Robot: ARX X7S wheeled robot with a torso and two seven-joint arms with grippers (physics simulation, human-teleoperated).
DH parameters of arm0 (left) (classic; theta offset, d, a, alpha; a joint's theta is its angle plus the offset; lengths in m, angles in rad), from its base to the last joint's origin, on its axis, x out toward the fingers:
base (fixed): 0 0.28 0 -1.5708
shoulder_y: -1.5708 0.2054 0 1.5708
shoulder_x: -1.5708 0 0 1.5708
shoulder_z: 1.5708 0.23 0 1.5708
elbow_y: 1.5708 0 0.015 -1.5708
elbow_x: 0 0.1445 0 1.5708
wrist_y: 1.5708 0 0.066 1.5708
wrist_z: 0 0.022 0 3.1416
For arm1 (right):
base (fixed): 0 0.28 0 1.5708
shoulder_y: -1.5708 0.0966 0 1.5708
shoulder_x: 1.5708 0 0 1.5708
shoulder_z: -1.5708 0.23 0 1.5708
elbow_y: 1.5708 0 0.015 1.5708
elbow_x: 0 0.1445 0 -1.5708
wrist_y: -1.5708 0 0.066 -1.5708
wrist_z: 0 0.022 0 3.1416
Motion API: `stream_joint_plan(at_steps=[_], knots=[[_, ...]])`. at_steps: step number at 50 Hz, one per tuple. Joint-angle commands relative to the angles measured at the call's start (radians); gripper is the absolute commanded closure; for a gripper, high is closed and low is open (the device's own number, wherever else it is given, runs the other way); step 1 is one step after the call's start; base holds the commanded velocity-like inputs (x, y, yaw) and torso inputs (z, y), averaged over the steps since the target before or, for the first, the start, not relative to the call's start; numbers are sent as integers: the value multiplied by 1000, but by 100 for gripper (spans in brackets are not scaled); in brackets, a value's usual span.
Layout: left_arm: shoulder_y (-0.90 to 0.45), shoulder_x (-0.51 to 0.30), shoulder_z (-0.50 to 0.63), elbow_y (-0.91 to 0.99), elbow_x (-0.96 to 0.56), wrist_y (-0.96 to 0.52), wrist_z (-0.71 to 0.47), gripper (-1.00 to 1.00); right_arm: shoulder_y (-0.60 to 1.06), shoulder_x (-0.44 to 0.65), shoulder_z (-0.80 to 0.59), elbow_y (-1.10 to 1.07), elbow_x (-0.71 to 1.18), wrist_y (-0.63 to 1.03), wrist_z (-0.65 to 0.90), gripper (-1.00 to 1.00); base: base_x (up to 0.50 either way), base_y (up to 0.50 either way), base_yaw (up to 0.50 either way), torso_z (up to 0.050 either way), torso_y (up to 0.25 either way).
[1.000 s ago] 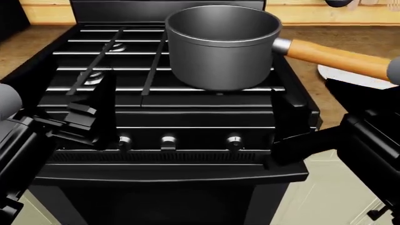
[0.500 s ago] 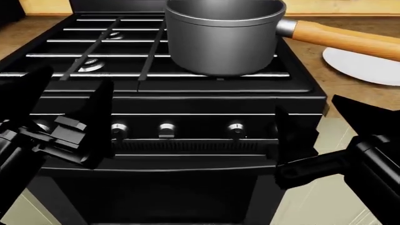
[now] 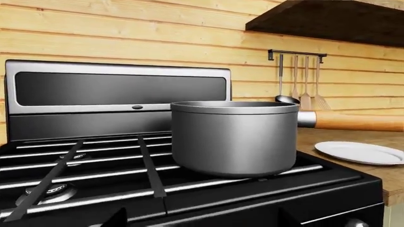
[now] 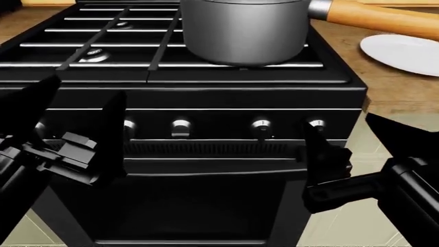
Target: Pick the croissant and place it on the pan. Then turn on the stove to warm the croissant.
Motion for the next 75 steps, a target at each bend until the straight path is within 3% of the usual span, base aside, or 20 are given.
stream_joint_plan(at_steps=[1, 23, 54, 75], knots=[[11, 3, -3, -1, 5, 0, 4, -100, -50, 3, 32, -5, -21, -5, -15, -100, 0, 0, 0, -50, 0], [12, 45, 33, -30, 87, -16, 44, -100, -212, -42, 69, 43, -183, 47, -103, -100, 0, 0, 0, -6, 0], [10, 79, 81, -70, 168, -26, 94, -100, -180, -45, -11, 131, -268, 118, -71, -100, 0, 0, 0, 0, 0], [-3, 82, 91, -59, 180, -19, 103, -100, -185, -85, -60, 220, -356, 157, -133, -100, 0, 0, 0, 0, 0]])
